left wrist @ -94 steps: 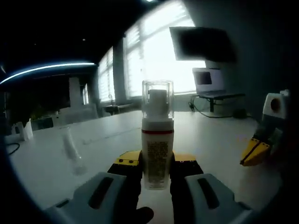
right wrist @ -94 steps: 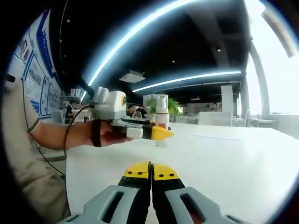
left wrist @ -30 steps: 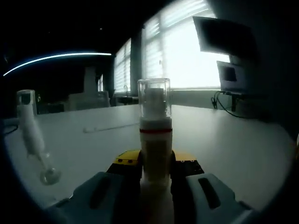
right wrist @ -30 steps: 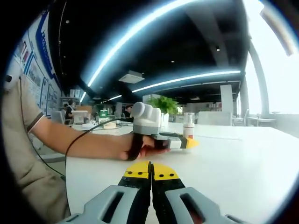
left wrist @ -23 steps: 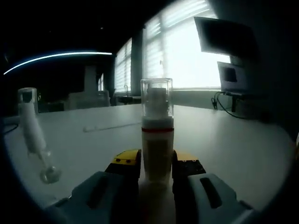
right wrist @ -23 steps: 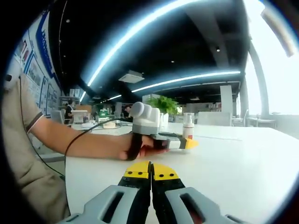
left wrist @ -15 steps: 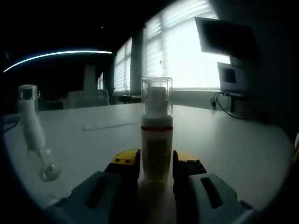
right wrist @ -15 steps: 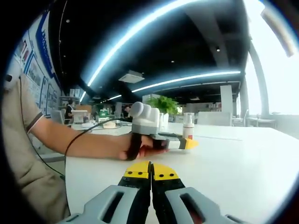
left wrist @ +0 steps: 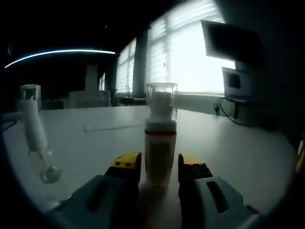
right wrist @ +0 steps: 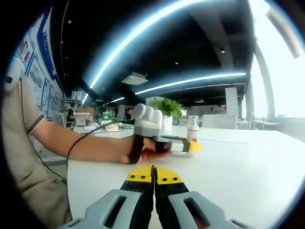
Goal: Clamp pump bottle remove cover press pump head put on cover
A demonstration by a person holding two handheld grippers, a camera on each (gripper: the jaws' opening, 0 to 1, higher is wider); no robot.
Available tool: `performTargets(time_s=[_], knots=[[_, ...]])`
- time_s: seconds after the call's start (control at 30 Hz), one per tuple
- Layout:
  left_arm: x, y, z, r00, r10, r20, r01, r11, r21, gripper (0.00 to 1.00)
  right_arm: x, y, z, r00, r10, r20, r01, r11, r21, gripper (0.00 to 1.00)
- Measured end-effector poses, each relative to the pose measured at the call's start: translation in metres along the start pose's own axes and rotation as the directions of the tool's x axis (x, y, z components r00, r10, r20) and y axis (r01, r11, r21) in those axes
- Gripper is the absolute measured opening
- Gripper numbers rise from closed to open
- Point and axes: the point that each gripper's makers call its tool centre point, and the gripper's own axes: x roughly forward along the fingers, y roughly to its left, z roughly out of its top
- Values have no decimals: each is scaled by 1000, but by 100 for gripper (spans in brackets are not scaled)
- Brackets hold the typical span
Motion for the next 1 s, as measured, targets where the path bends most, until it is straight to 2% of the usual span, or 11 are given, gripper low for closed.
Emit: performTargets(time_s=[0.23,0.57,0.73,1.0], knots=[[-4,0,-1,1000,8,-15,-7,1000,22,25,0,0,0,1000,4,0,-4,1000,2,0],[-18,4,-1,999,26,-19,-26,1000,10,27,0,1,0,1000,10,1,-10,1000,0,0],[-25,0,-2,1000,19,-24,-19,1000,24,27,0,4,1,1000,10,1,-10,1000,-2,0],[-33,3,3,1000,17,-25,-16,999,34,27,0,5,1,1000,9,0,-9,1000,-2,0]])
